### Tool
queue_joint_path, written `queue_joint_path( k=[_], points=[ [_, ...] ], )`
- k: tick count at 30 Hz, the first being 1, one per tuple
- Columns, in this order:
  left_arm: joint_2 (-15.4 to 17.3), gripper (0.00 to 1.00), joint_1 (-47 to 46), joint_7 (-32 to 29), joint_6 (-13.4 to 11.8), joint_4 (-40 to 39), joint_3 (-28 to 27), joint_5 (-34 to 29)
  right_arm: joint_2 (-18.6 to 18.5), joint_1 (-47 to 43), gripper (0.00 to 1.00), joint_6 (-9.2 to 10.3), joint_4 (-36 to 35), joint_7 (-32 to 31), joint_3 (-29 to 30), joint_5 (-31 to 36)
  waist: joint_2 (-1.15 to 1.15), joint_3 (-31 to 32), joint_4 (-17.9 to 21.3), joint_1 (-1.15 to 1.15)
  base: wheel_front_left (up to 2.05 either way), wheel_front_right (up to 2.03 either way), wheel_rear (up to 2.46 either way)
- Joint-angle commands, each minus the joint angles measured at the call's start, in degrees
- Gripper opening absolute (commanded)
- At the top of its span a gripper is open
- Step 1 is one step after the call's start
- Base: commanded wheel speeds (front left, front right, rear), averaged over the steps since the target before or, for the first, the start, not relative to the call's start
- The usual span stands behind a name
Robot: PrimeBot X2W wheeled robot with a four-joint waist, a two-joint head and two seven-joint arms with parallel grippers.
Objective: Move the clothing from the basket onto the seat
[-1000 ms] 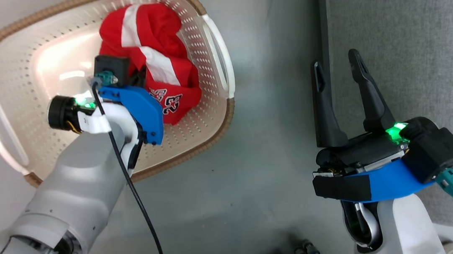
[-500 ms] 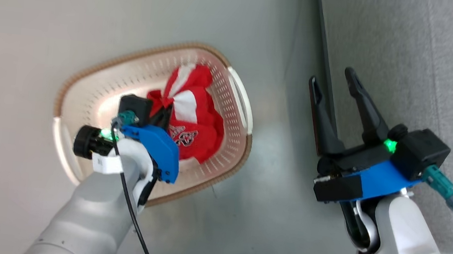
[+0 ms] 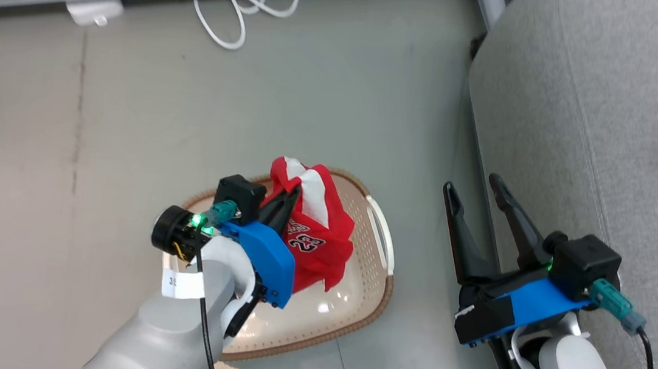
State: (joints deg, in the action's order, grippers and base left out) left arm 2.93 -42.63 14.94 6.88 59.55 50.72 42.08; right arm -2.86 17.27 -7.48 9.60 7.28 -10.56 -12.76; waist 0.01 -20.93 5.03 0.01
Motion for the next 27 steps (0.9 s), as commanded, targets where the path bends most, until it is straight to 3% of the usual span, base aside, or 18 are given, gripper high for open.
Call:
queue_joint_path(
  k=[1, 13, 27],
  points=[
    [-0.07, 0.0, 0.67, 0.28, 0.28, -0.47, 0.3, 0.22, -0.05, -0.93, 1.0, -0.03, 0.19, -0.03, 0.18, -0.21, -0.01, 4.47, -2.35, -0.01, 0.0, 0.0, 0.0],
    [-0.05, 0.0, 0.74, 0.33, 0.55, -8.83, 4.88, 0.03, -0.05, -7.58, 1.0, -0.03, 1.02, -2.19, 1.12, -1.04, -0.01, 15.09, -6.36, -0.01, 0.0, 0.0, 0.0],
    [-0.04, 0.0, -5.29, -1.61, 0.52, -14.9, 11.11, 5.05, -0.05, -12.09, 1.0, -0.03, 0.38, -4.06, 0.97, -1.75, -0.01, 21.31, -7.68, -0.01, 0.0, 0.0, 0.0]
  ],
)
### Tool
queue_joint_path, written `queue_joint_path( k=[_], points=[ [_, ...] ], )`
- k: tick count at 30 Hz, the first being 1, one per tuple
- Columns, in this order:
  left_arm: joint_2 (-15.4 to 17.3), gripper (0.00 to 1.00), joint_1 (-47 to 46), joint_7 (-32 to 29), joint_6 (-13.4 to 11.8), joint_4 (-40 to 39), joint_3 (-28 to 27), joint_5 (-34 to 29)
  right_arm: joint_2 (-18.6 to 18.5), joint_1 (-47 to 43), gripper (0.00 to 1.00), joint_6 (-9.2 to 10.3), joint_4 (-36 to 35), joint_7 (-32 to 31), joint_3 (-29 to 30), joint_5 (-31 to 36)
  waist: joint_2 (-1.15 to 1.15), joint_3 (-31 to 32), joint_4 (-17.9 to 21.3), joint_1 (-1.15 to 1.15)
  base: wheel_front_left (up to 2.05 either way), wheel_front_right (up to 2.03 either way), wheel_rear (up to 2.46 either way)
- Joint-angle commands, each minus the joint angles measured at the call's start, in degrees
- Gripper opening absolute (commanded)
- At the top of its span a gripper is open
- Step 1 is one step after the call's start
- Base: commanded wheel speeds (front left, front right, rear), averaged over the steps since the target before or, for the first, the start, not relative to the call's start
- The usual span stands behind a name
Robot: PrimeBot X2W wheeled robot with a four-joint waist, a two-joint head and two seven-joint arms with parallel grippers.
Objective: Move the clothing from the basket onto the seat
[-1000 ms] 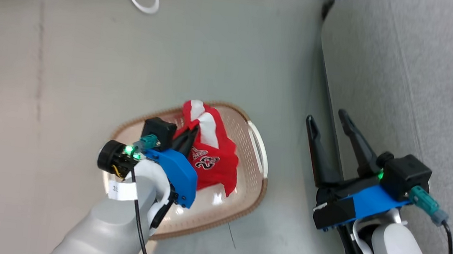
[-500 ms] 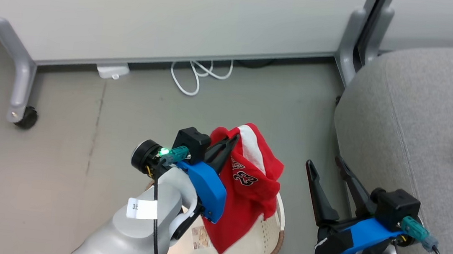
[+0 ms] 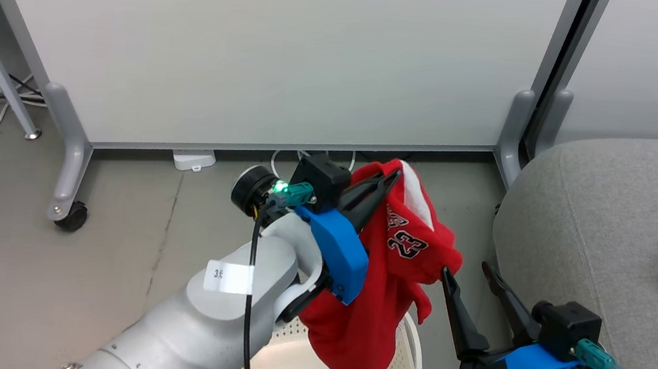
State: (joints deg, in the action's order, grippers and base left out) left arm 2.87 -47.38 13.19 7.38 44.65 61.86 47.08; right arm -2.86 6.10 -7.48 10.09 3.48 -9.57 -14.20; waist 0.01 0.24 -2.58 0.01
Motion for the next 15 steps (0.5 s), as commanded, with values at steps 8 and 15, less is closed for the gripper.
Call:
queue_joint_path(
  k=[8, 15],
  points=[
    [0.02, 0.0, -1.81, 0.04, -0.94, -0.92, 1.88, 2.97, -0.05, -1.47, 1.0, -0.03, -0.82, -0.72, -0.25, -0.58, -0.01, 0.9, 0.35, -0.01, 0.0, 0.0, 0.0],
    [0.02, 0.0, -1.94, 0.53, -1.17, -0.16, 3.42, 4.54, -0.05, -1.57, 1.0, -0.03, -0.63, -1.08, -0.58, -0.54, -0.01, 0.73, 0.44, -0.01, 0.0, 0.0, 0.0]
  ],
)
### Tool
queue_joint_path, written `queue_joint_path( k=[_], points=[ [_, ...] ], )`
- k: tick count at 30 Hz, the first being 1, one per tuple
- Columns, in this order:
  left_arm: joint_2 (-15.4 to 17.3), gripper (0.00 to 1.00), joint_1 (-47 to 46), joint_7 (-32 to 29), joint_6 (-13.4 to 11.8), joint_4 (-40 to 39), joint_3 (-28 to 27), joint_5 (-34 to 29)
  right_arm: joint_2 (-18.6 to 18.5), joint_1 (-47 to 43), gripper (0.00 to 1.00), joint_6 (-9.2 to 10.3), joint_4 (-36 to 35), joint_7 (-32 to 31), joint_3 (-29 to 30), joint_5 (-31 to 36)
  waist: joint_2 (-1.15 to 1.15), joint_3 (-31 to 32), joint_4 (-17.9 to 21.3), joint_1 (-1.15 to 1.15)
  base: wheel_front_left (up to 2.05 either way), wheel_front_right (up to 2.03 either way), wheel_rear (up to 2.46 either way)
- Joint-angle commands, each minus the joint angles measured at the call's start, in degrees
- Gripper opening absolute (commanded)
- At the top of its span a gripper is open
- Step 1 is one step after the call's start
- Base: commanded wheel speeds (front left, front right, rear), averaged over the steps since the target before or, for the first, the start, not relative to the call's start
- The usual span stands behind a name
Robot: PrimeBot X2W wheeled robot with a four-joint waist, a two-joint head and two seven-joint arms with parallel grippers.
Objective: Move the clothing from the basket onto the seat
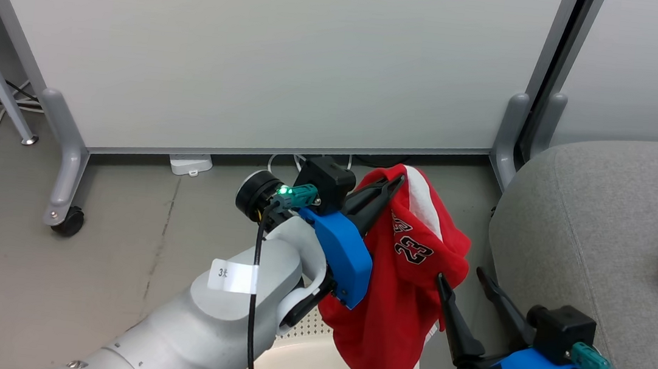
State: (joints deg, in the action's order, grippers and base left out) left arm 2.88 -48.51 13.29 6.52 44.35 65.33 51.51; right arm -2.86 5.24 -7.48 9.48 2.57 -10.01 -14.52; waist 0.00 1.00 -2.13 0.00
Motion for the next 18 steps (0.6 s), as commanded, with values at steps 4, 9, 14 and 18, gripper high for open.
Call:
queue_joint_path(
  k=[4, 9, 14, 18],
  points=[
    [0.0, 0.0, -1.39, 0.57, -0.35, 0.18, 0.9, 0.93, -0.05, 0.48, 1.0, -0.03, 1.08, -0.68, -1.15, 0.13, 0.0, -0.27, -0.11, 0.0, 0.0, 0.0, 0.0],
    [0.01, 0.0, -1.82, 0.87, -0.43, 0.09, 1.72, 1.77, -0.05, 3.44, 1.0, -0.03, 3.93, -1.47, -2.89, 0.72, 0.0, -0.54, -0.21, 0.0, 0.0, 0.0, 0.0],
    [0.01, 0.0, -2.27, 1.09, -0.64, -0.31, 2.87, 2.46, -0.05, 7.4, 1.0, -0.03, 7.9, -1.28, -4.88, 0.57, 0.0, -0.73, -0.42, 0.0, 0.0, 0.0, 0.0],
    [0.01, 0.0, -2.51, 1.25, -0.79, -0.66, 3.47, 2.99, -0.05, 10.92, 1.0, -0.03, 11.86, -0.7, -6.92, -0.1, 0.0, -0.8, -0.64, 0.0, 0.0, 0.0, 0.0]
  ],
)
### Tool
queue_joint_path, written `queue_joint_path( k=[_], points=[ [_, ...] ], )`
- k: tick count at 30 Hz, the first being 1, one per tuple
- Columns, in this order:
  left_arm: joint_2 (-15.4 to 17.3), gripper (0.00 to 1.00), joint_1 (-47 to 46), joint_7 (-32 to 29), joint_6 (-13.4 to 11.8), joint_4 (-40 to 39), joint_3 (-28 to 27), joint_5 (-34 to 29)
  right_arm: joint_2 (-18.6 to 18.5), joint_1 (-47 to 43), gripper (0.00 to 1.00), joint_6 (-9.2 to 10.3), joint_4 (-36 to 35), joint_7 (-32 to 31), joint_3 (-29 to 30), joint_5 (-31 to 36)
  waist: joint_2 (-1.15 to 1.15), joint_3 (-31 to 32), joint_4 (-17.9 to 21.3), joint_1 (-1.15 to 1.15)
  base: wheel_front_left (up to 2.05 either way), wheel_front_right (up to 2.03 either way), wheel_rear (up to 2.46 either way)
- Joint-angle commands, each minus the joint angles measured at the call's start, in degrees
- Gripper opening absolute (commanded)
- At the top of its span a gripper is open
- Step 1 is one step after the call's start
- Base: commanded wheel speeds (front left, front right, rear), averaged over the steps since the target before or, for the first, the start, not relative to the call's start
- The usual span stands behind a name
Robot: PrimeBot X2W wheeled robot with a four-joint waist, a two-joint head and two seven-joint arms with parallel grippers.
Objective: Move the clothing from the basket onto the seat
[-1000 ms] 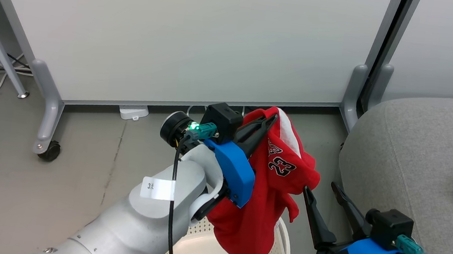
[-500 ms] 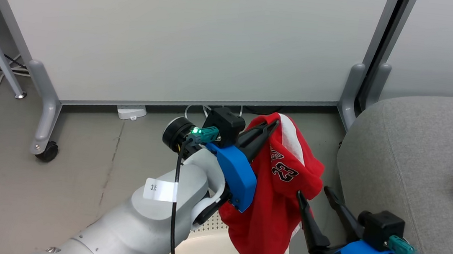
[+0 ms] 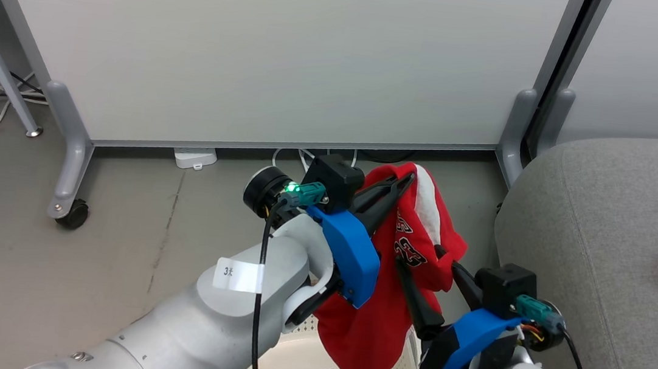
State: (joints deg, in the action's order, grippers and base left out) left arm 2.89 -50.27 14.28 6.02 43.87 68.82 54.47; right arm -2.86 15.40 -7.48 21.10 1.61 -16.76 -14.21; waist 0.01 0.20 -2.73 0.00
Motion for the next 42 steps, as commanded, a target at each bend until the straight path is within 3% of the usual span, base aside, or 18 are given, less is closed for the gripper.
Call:
queue_joint_path(
  k=[1, 16, 17, 18, 19, 20, 42],
  points=[
    [-0.01, 0.0, -0.81, 0.32, -0.32, -0.27, 0.15, 0.23, -0.05, 1.66, 1.0, -0.03, 1.34, 0.5, -0.76, -0.57, -0.01, 0.0, -0.09, 0.0, 0.0, 0.0, 0.0],
    [-0.01, 0.0, -1.61, 0.69, -0.65, -1.34, 2.31, 1.95, -0.06, 12.67, 1.0, -0.03, 14.24, 3.04, -8.09, -4.48, -0.01, -0.08, -0.46, 0.0, 0.0, 0.0, 0.0],
    [-0.01, 0.0, -1.63, 0.62, -0.69, -1.36, 2.46, 2.03, -0.06, 13.02, 0.86, -0.03, 14.88, 3.15, -8.31, -4.71, -0.01, -0.07, -0.48, 0.0, 0.0, 0.0, 0.0],
    [-0.01, 0.0, -1.61, 0.63, -0.72, -1.37, 2.58, 2.06, -0.06, 13.42, 0.35, -0.03, 15.45, 3.25, -8.51, -5.05, -0.01, -0.06, -0.51, 0.0, 0.0, 0.0, 0.0],
    [-0.01, 0.0, -1.61, 0.63, -0.72, -1.37, 2.58, 2.06, -0.06, 13.42, 0.35, -0.03, 15.45, 3.25, -8.51, -5.05, -0.01, -0.06, -0.51, 0.0, 0.0, 0.0, 0.0],
    [-0.01, 0.0, -1.58, 0.65, -0.72, -1.36, 2.7, 2.16, -0.06, 13.8, 0.0, -0.03, 15.95, 3.46, -8.74, -5.3, -0.01, -0.04, -0.53, 0.0, 0.0, 0.0, 0.0],
    [-0.01, 0.0, -1.23, 0.94, -0.78, -0.13, 3.54, 3.89, -0.06, 16.03, 0.0, -0.03, 20.83, 6.13, -10.78, -8.22, -0.01, 0.52, 0.62, 0.0, 0.0, 0.0, 0.0]
  ],
)
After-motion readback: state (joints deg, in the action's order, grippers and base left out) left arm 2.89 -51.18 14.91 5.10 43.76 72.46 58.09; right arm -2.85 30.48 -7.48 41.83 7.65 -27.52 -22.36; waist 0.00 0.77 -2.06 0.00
